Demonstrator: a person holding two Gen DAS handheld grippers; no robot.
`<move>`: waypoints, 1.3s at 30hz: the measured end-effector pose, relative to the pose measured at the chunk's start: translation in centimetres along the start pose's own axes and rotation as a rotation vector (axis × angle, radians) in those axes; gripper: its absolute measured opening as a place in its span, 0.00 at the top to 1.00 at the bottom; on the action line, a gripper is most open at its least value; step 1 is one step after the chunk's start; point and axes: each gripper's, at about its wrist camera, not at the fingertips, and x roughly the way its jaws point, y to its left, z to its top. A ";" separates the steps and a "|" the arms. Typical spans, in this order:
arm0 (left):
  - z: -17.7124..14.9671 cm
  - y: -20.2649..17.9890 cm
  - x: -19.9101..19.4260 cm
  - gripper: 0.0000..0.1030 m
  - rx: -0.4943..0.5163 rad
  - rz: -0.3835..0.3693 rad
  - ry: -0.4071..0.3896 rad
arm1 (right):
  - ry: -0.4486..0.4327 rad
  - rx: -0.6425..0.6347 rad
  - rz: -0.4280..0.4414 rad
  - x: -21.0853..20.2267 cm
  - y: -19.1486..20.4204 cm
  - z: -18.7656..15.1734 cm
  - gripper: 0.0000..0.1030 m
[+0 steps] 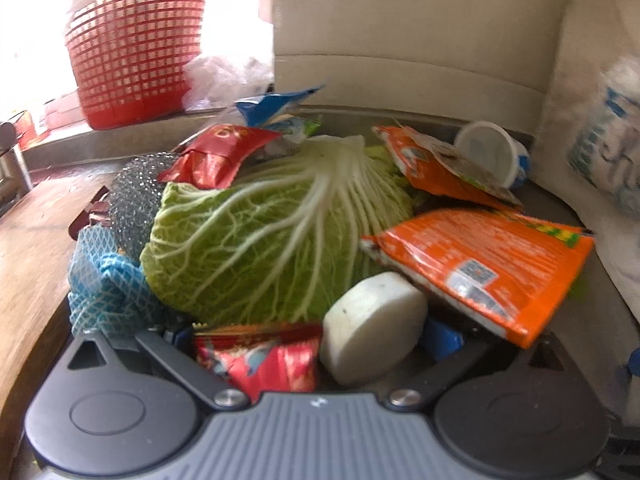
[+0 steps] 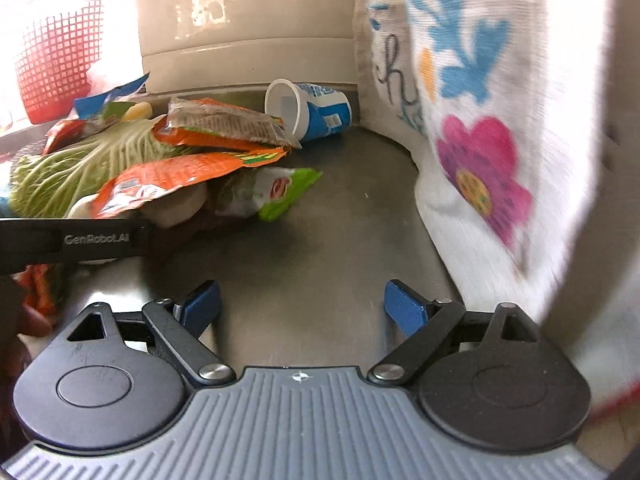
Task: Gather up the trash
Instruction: 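Grasp the blue mesh cloth with the left tool while the right tool grasps a red snack packet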
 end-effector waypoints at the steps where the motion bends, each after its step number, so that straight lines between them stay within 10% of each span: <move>1: -0.3 0.1 -0.4 0.01 0.013 -0.017 0.003 | -0.003 0.006 0.006 -0.3 -0.1 -0.1 0.00; 12: -2.9 2.7 -8.0 0.01 0.111 -0.152 -0.055 | -0.114 -0.034 -0.062 -7.7 0.0 -3.7 0.00; 22: -4.6 10.0 -15.0 0.01 0.180 -0.053 -0.151 | -0.115 0.040 -0.008 -11.5 -0.3 -3.3 0.01; 39: -5.0 20.4 -19.9 0.01 0.182 0.075 -0.228 | -0.111 0.171 0.184 -14.4 4.1 1.7 0.53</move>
